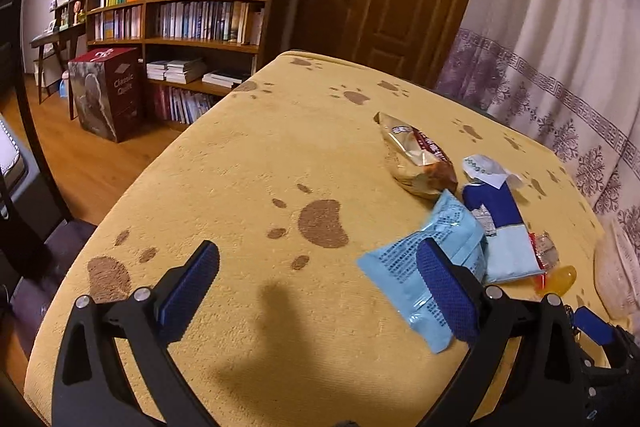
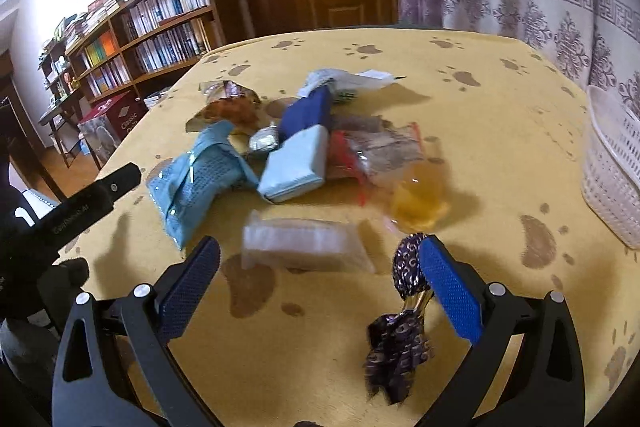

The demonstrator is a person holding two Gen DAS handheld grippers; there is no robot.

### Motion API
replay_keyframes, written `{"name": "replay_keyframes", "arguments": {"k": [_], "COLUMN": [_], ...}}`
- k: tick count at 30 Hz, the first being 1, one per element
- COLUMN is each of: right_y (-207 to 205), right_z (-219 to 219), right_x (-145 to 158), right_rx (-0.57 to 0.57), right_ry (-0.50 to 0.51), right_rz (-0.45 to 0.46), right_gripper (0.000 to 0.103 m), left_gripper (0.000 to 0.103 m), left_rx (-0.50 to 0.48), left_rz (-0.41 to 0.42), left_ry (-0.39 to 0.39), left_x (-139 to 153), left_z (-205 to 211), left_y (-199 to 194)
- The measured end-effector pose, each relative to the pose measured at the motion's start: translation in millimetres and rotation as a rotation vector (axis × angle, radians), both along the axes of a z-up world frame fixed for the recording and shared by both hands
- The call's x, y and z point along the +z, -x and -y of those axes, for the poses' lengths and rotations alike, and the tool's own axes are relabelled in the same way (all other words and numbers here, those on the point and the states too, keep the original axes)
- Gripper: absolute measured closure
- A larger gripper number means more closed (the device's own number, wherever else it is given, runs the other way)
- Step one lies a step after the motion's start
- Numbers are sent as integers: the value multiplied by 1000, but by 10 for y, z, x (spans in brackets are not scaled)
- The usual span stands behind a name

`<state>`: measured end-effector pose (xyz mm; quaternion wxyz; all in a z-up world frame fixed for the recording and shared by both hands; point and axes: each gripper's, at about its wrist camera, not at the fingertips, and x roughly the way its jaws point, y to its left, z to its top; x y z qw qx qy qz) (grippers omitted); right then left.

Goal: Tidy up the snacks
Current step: 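Close the right gripper on the purple candy while the left tool approaches the blue chip bag, then grasp the light-blue chip bag with the left gripper and lift it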

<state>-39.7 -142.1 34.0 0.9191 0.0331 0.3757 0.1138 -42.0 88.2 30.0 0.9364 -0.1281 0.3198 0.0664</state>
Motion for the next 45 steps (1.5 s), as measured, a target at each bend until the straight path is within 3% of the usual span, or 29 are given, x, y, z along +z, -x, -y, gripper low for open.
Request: {"name": "replay_keyframes", "arguments": {"k": [6, 10, 12, 16, 22, 27, 33, 36, 39, 45], "right_y": [119, 200, 199, 99, -48, 70, 228, 285, 362, 398], "right_z": [317, 696, 796, 695, 522, 590, 744, 795, 843, 923], "right_x": [79, -56, -110, -140, -221, -191, -50, -5, 2, -18], "right_rx": [-71, -167, -182, -150, -148, -153, -182, -179, -179, -176], "right_ry": [-15, -21, -67, -78, -9, -36, -82, -94, -113, -148], "right_rz": [26, -31, -51, -63, -98, -74, -20, -6, -1, -4], "right_gripper": [5, 29, 31, 40, 71, 71, 71, 71, 71, 71], "left_gripper": [5, 5, 5, 5, 5, 5, 5, 5, 5, 6], "left_rx": [-8, -22, -34, -56, -48, -70, -194, -295, -336, -422], "left_rz": [-14, -7, -4, -1, -11, -1, 59, 24, -3, -107], "left_ry": [11, 29, 30, 21, 16, 14, 3, 24, 6, -103], "left_x": [-5, 19, 28, 37, 15, 17, 74, 62, 57, -13], "left_z": [-14, -11, 13, 66, 59, 85, 290, 411, 499, 727], "left_y": [-3, 24, 30, 41, 5, 5, 34, -68, -177, -506]}}
